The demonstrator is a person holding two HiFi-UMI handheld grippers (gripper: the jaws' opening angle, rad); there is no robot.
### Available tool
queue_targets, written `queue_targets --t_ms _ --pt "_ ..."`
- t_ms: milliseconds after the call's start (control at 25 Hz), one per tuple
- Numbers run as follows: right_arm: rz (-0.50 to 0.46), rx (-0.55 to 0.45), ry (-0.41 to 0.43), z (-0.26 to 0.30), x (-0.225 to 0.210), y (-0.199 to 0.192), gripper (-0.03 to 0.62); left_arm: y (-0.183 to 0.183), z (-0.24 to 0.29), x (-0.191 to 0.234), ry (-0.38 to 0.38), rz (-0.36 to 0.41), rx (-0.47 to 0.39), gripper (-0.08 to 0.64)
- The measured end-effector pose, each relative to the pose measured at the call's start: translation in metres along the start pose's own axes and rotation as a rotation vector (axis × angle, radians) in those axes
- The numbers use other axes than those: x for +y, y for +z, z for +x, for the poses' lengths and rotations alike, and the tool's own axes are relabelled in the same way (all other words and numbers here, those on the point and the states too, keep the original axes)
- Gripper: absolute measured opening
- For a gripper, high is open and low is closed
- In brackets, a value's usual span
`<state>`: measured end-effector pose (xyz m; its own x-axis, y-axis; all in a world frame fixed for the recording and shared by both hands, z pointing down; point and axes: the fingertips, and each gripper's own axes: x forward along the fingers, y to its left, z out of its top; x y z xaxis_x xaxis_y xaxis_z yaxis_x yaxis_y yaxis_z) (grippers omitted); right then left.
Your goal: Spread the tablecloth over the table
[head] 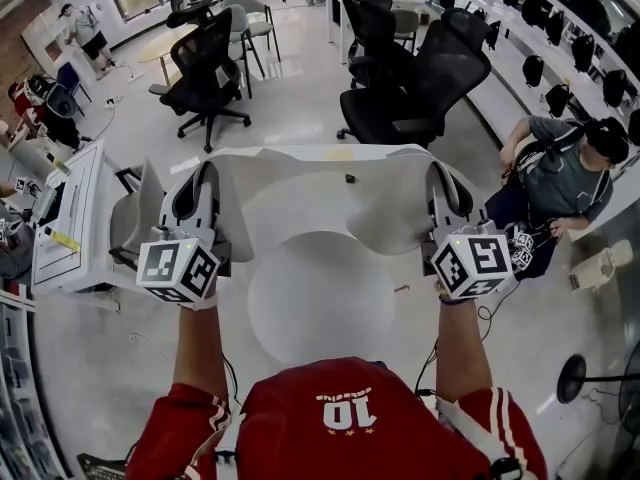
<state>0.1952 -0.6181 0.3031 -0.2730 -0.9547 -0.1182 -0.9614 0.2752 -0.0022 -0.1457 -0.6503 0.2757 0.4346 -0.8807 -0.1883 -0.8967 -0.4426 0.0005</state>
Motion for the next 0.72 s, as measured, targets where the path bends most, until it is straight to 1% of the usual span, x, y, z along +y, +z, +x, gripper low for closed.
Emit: queue_targets --t_ms 320,480,720 --pt "0.010 0.092 0.001 -0.014 -0.011 -0.041 0.015 -0.050 -0.012 -0.014 -0.003 -0.045 0.094 0.009" --pt "0.004 0.137 -0.003 -0.028 -0.014 -0.061 0.015 -0.074 -0.024 -0.024 -0.014 -0.054 0.146 0.009" --pt "-0.005 0.182 -0.009 -0.047 -0.023 -0.071 0.015 -0.090 -0.037 -0.042 -0.033 -0.084 0.195 0.009"
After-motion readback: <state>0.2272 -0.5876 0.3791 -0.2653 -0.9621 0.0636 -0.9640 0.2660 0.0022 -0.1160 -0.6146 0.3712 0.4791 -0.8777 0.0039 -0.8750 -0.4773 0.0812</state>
